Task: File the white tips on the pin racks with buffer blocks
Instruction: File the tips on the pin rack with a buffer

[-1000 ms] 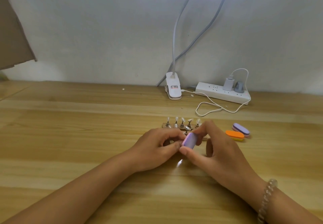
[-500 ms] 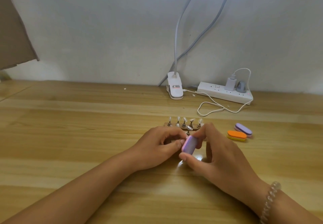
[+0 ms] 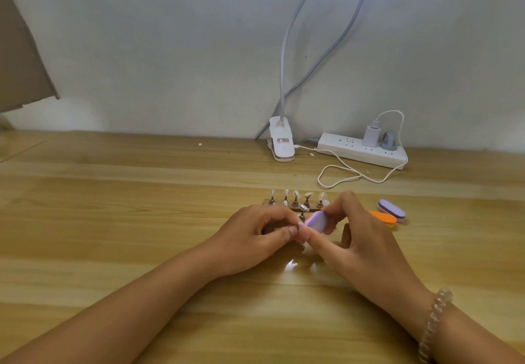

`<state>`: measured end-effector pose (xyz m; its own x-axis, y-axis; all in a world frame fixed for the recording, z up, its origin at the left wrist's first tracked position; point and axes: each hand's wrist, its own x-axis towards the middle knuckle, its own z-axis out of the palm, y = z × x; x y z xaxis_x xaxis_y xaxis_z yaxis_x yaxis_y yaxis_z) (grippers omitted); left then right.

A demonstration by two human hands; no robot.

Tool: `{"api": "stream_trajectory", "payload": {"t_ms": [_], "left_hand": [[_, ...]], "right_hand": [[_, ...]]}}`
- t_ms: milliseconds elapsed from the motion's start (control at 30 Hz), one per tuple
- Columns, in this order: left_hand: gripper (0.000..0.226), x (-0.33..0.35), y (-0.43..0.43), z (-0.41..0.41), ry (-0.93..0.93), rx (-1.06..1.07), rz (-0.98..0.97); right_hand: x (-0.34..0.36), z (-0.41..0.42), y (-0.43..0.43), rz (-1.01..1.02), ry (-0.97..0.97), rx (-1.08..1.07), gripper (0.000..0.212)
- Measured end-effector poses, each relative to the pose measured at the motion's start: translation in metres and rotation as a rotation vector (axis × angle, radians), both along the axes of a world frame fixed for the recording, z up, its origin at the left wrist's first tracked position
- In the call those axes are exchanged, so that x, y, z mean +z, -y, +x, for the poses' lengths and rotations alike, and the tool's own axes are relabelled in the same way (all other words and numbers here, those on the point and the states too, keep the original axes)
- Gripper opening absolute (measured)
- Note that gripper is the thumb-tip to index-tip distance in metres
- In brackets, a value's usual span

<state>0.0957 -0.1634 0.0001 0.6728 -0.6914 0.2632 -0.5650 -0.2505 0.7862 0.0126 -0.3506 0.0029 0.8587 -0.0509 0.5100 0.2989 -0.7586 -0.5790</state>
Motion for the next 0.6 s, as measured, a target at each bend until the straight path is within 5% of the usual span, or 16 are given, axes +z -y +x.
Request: {"api": "stream_trajectory", "payload": {"t_ms": [133, 300, 433, 600], "left_hand": [[0.016, 0.0014, -0.0001, -0.0016, 0.012, -0.009, 0.016], [0.024, 0.0048, 0.001, -0.0044, -0.005, -0.016, 0.018], [0.031, 0.0046, 0.0013, -0.0045, 0.019, -0.01, 0.045], [0.019, 0.0024, 0.0016, -0.0032, 0.003, 0.01, 0.006]], "right_hand": [[0.0002, -0.0048, -0.0092, -0.181, 0.046, 0.104, 0.034], [0.0026, -0.0004, -0.0044, -0.002, 0.081, 0.032, 0.03], [-0.0013, -0.0037, -0.0094, -0.111, 0.052, 0.091, 0.033], [0.0034, 0.002, 0.0002, 0.175, 0.084, -0.003, 0.033]]}}
